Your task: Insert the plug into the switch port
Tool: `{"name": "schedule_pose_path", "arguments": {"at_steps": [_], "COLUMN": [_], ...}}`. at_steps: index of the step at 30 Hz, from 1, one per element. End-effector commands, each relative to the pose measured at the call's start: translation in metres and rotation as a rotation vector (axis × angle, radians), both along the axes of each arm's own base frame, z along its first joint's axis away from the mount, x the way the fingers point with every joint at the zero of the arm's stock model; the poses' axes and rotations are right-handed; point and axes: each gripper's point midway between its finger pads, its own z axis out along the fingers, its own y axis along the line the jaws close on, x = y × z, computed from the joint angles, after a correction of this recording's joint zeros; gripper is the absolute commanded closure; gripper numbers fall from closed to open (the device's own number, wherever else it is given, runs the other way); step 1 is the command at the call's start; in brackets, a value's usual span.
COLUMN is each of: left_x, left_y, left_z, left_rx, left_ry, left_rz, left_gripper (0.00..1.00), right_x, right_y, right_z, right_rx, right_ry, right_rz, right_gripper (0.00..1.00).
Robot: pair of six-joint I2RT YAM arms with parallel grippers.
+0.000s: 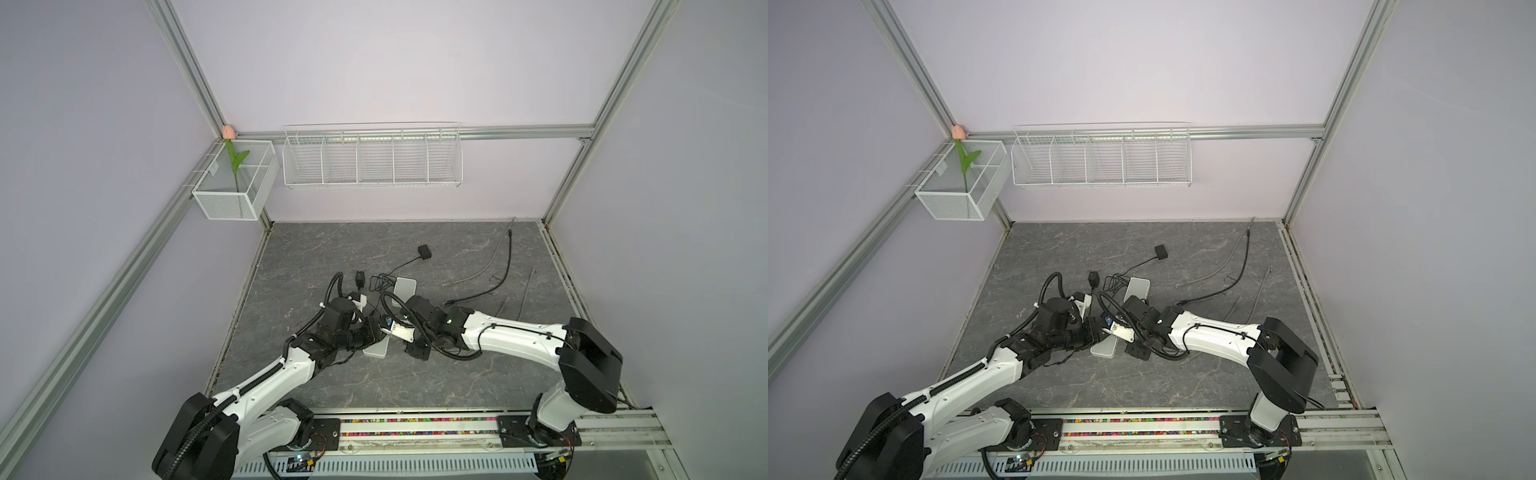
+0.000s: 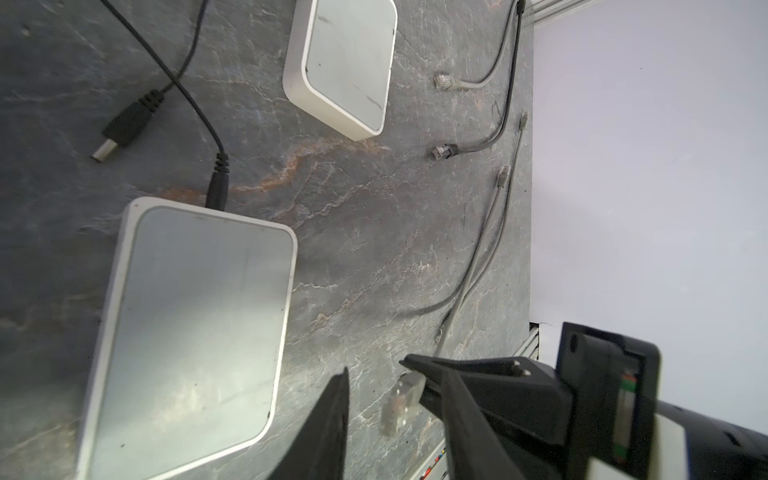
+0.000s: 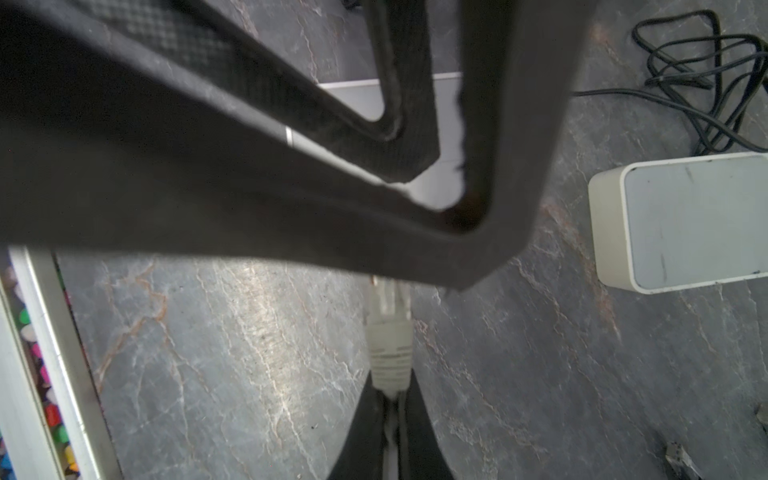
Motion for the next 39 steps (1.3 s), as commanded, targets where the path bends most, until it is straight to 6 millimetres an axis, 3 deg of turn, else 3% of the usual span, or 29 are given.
{"name": "schedule_pose_path", "arguments": {"at_steps": [1, 10, 18, 25, 28, 34, 39], "left_x": [-0.002, -0.001, -0.001, -0.002, -0.002, -0.003, -0.003], "left_y": [-0.012, -0.018, -0.017, -0.017, -0.015, -0.014, -0.015], "left_z": [0.003, 0.001, -0.004, -0.002, -0.002, -0.002, -0.001], "left_rx": [-0.046, -0.059, -0.062, -0.066, -0.063, -0.062, -0.068], "left_ry": [-0.002, -0.001, 0.006, 0.003, -0.001, -0.006, -0.01], "left_rz": [-0.036, -0.046, -0.039, -0.037, -0.033, -0.035, -0.038], "left_gripper": [0.65, 0.72, 0.94, 1.0, 1.0, 1.0, 1.0], "right_x": [-0.001, -0.002, -0.004, -0.003, -0.003, -0.007, -0.01], "right_y": [0.009, 0.009, 0.005, 0.006, 0.006, -0.005, -0.013], "right_z": [0.014, 0.025, 0.023, 0.031, 0.038, 0.053, 0.056], "right_rx": [0.064, 0.128, 0.123, 0.174, 0.212, 0.298, 0.313], "right_ry": [-0.018, -0.012, -0.007, 0.006, 0.021, 0.083, 0.118], "right_rz": [0.007, 0.008, 0.006, -0.013, -0.014, 0.01, 0.032], "right_gripper": [0.93, 0.93, 0.93, 0.93, 0.87, 0.64, 0.6]}}
